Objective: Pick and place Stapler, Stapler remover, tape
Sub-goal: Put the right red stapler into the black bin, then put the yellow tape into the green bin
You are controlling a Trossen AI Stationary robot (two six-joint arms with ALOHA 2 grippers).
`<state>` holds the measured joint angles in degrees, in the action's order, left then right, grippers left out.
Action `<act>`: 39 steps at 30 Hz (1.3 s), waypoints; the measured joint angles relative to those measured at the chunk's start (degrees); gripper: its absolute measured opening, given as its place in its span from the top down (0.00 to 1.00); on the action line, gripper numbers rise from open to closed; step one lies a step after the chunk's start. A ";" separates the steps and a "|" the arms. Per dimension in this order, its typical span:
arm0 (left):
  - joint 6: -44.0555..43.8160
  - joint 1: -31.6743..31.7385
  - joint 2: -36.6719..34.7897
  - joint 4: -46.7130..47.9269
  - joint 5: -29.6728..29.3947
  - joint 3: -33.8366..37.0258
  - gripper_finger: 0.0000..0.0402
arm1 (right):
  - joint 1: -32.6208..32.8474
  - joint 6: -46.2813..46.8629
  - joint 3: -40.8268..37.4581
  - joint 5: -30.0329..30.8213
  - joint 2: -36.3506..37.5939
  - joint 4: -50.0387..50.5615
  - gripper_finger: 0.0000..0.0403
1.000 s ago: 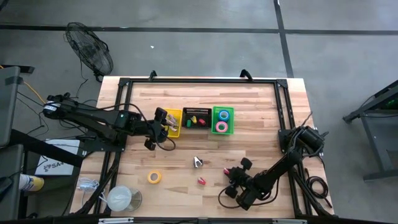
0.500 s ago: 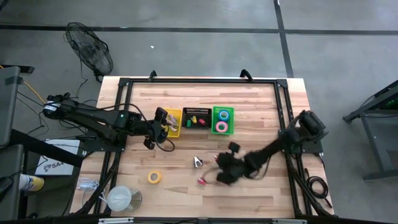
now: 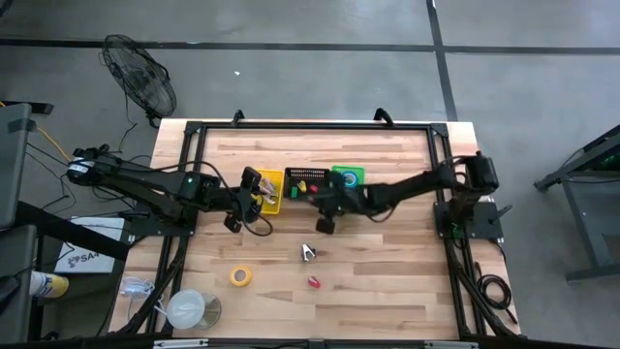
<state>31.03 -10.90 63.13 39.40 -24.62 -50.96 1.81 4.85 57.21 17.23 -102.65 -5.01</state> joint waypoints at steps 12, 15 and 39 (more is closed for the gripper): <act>-0.70 0.00 0.00 0.04 -0.04 0.00 0.49 | -11.41 -9.88 0.00 -14.28 0.02 -0.22 0.85; -1.66 0.00 0.00 0.06 -0.03 0.00 0.49 | -13.06 -12.65 0.02 -18.38 0.02 -0.18 0.85; -14.89 0.00 0.00 1.95 -0.01 0.02 0.49 | -15.35 -18.08 0.11 -18.93 0.05 -0.42 0.56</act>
<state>16.14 -10.90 63.13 41.35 -24.63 -50.94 -13.54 -13.23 57.32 -1.70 -102.60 -5.43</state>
